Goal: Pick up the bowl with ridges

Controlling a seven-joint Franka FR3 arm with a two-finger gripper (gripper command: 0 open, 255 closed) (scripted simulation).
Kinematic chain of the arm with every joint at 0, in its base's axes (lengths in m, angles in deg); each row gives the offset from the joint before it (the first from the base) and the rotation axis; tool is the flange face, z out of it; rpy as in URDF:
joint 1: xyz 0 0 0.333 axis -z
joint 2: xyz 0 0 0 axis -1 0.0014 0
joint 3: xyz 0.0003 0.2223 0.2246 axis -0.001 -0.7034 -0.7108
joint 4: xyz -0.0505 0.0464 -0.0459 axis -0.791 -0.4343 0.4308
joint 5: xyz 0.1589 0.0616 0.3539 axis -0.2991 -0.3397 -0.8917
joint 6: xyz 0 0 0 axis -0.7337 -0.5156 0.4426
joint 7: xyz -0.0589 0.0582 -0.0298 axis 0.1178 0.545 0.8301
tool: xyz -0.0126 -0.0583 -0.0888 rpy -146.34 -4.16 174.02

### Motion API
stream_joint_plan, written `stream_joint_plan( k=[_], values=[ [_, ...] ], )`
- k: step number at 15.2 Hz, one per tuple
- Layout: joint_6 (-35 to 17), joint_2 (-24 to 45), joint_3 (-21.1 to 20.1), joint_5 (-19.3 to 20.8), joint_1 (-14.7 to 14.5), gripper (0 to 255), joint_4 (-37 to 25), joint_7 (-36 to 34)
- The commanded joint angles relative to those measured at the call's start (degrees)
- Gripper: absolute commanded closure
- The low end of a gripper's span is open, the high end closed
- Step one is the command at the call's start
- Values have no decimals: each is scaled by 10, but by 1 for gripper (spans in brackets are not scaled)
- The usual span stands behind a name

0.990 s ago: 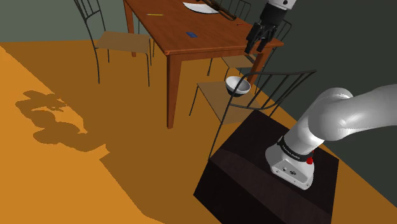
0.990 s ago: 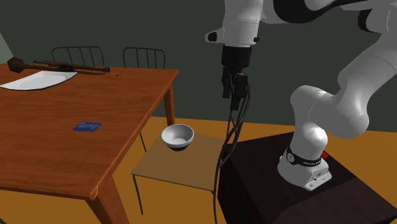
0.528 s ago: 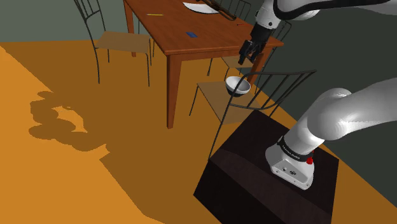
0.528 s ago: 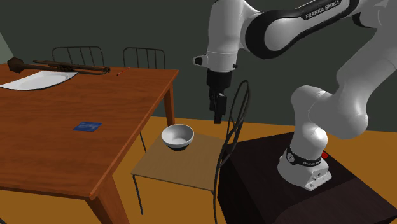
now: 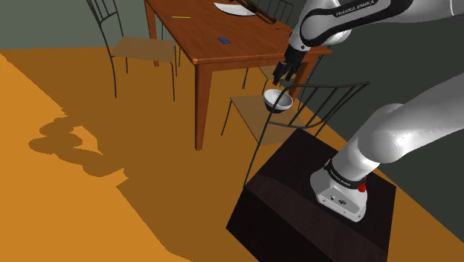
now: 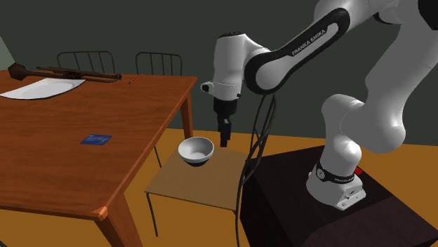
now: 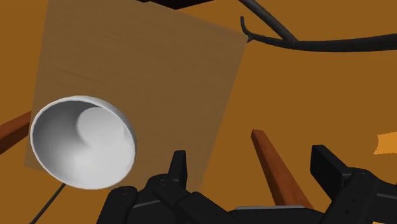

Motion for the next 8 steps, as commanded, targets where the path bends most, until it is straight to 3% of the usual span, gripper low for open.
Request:
stream_joint_plan(
  k=[1, 8],
  values=[
    [-43, 37, 14, 4, 5, 0, 3, 17],
    [-162, 190, 55, -25, 11, 0, -37, 86]
  ],
)
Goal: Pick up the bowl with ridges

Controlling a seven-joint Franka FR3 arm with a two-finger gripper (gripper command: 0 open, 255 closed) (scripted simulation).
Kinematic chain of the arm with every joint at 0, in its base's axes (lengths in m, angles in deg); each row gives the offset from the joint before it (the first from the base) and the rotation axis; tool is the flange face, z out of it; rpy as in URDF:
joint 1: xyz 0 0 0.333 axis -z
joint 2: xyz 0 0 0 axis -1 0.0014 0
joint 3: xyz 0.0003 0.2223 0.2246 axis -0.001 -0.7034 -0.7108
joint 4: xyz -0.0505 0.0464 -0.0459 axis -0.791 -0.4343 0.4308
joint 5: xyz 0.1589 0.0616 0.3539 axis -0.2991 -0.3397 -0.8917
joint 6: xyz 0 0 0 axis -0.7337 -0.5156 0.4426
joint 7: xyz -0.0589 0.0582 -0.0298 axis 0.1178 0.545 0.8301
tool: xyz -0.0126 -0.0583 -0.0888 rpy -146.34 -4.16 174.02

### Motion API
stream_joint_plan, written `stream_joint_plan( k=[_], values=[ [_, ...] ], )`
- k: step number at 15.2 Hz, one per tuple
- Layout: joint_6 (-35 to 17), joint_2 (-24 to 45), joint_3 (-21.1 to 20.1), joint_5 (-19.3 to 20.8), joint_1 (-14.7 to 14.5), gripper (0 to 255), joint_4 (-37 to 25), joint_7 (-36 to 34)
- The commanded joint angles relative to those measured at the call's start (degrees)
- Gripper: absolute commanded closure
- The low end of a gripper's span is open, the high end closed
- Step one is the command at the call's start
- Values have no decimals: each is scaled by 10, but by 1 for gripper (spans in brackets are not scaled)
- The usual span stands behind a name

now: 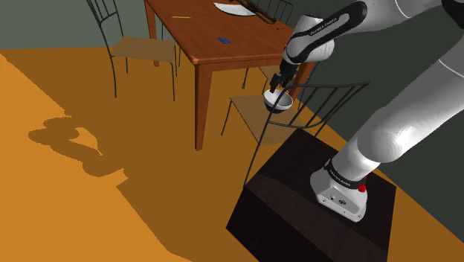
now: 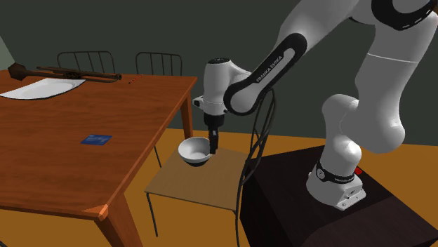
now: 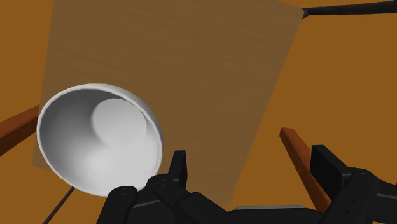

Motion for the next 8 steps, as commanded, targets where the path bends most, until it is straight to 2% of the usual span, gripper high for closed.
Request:
stream_joint_plan(
  k=[1, 4, 8],
  values=[
    [-34, 53, 10, -19, 2, 0, -21, 27],
    [-73, 124, 14, -55, 12, 0, -52, 69],
    [-114, 215, 1, -105, 42, 0, -104, 125]
  ],
)
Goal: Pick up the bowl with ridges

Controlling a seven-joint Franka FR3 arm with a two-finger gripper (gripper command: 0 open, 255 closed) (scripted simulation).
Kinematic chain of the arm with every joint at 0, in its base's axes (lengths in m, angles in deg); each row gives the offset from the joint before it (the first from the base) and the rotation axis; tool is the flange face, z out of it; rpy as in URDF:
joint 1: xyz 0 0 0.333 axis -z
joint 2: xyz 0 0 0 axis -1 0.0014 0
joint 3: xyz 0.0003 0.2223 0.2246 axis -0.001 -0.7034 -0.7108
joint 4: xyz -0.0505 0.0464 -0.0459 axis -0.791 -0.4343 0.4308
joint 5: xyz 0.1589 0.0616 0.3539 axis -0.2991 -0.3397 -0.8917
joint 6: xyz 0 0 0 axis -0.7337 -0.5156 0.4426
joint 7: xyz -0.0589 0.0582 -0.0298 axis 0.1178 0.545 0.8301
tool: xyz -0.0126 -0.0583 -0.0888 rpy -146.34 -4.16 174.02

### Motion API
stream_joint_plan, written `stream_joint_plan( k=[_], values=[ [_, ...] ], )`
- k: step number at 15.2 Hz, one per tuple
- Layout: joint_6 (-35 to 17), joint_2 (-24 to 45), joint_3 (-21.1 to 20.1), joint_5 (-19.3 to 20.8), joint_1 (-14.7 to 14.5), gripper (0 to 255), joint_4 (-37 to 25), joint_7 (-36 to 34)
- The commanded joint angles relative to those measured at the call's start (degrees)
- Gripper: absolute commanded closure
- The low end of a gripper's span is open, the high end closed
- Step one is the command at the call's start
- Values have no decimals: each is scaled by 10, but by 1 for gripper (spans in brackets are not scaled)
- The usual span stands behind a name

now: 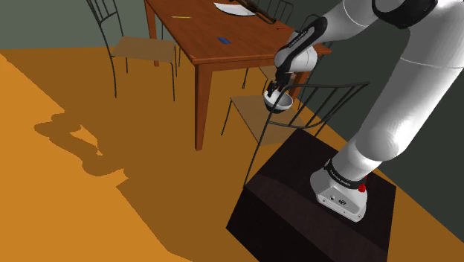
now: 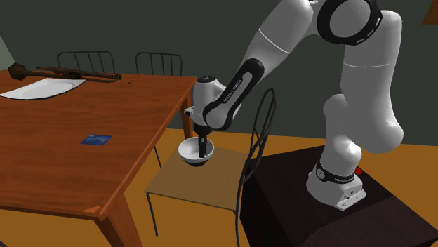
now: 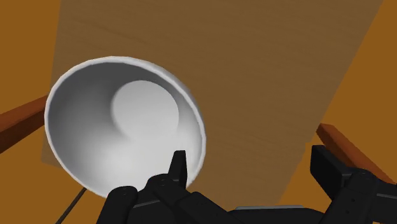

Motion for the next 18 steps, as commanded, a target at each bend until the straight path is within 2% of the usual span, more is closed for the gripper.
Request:
stream_joint_plan(
  k=[1, 4, 14, 15, 18],
  values=[
    [-22, 47, -9, -23, 16, 0, -26, 25],
    [-42, 112, -26, -47, 47, 0, -75, 54],
    [-86, 171, -56, -73, 72, 0, -91, 73],
    [-87, 171, -56, -73, 72, 255, -91, 73],
    [-87, 170, -56, -73, 72, 255, -90, 73]
  ],
)
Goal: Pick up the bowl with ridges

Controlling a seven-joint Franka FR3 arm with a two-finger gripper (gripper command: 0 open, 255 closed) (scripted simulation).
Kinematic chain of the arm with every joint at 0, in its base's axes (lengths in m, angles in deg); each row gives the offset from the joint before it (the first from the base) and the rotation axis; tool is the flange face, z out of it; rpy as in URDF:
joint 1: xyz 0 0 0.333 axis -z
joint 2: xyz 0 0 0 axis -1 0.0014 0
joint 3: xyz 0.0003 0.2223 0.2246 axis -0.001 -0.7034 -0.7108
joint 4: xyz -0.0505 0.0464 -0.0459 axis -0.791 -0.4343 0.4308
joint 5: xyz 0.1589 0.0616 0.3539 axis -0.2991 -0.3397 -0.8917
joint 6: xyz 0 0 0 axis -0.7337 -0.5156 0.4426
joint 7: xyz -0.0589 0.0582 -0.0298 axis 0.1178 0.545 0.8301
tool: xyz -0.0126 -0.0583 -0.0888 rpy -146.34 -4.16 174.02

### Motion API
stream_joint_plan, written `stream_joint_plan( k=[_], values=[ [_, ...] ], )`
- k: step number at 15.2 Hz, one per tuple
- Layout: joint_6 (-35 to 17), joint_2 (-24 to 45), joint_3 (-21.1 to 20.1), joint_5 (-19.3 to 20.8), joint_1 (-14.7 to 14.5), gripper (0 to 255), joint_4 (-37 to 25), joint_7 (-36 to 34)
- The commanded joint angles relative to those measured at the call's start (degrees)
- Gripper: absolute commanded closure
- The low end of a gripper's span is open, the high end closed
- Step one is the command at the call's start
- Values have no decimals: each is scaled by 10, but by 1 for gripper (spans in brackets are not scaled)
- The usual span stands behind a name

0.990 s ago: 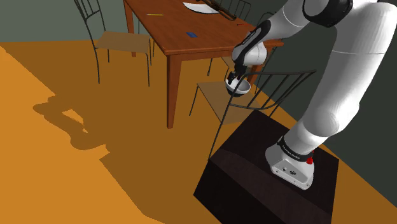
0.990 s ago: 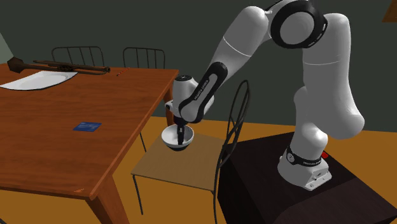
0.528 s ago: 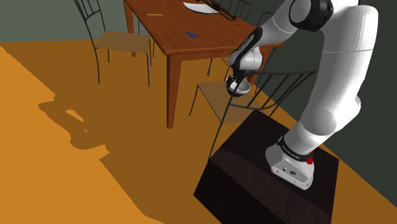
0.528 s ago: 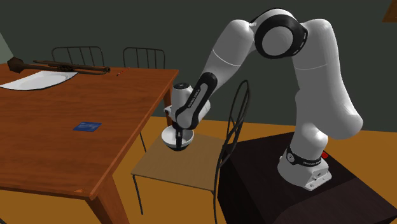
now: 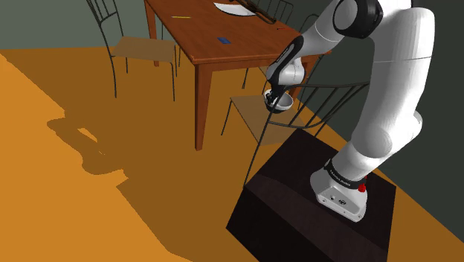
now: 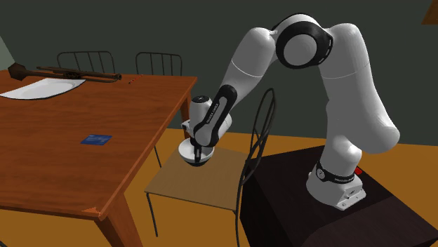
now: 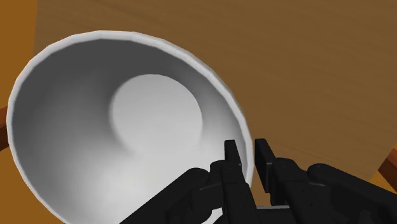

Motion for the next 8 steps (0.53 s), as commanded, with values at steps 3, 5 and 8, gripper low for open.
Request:
stream_joint_plan(
  k=[3, 5, 8],
  values=[
    [0, 0, 0, 0, 0, 255, 0, 0],
    [0, 1, 0, 0, 0, 255, 0, 0],
    [11, -14, 8, 6, -7, 255, 4, -4]
  ],
)
